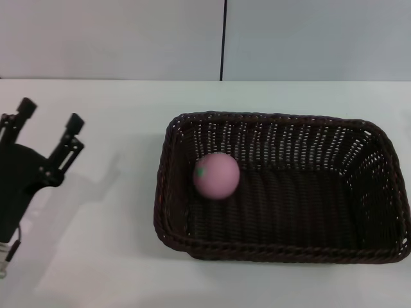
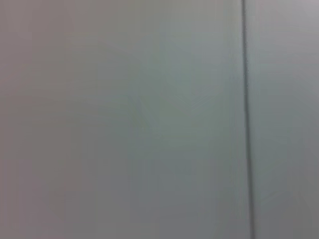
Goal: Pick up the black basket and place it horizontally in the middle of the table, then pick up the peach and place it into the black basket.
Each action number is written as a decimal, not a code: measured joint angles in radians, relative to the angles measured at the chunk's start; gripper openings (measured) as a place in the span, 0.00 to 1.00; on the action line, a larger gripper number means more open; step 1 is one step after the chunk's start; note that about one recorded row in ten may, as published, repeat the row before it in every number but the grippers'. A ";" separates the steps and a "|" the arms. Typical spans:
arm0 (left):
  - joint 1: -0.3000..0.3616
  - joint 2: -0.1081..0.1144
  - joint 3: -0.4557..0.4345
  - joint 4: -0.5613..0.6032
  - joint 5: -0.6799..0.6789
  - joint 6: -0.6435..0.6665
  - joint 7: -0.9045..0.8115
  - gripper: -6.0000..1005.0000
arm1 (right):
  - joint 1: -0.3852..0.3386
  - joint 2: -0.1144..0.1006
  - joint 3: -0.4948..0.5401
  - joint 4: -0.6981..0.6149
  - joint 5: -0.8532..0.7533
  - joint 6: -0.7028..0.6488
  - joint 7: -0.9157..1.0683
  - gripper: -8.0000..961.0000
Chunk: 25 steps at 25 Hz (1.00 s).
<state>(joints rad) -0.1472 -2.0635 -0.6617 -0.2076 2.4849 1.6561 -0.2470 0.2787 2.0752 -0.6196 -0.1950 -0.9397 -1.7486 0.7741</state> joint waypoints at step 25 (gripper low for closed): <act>-0.002 0.004 -0.181 0.106 -0.001 0.000 -0.041 0.81 | -0.026 0.006 0.169 0.151 0.017 -0.021 -0.169 0.62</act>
<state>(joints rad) -0.1491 -2.0600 -0.8429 -0.1014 2.4836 1.6565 -0.2875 0.2524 2.0816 -0.4507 -0.0444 -0.9231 -1.7699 0.6054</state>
